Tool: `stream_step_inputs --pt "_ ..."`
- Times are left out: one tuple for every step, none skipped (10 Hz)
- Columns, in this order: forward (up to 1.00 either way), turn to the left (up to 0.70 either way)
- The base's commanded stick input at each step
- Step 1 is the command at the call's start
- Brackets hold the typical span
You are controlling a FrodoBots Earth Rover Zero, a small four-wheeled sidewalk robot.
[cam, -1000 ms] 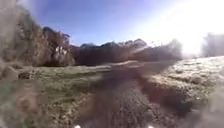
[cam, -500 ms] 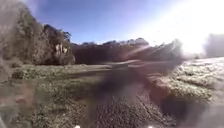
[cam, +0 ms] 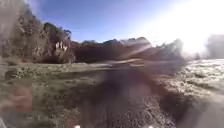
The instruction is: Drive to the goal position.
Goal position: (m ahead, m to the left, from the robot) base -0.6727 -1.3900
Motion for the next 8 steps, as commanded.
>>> stream_step_inputs --pt "0.7 0.0" --pt "0.7 0.0" --pt "0.7 0.0" --pt "0.7 0.0" --pt "0.7 0.0" --pt "0.7 0.0" --pt "0.7 0.0" --pt "0.7 0.0"
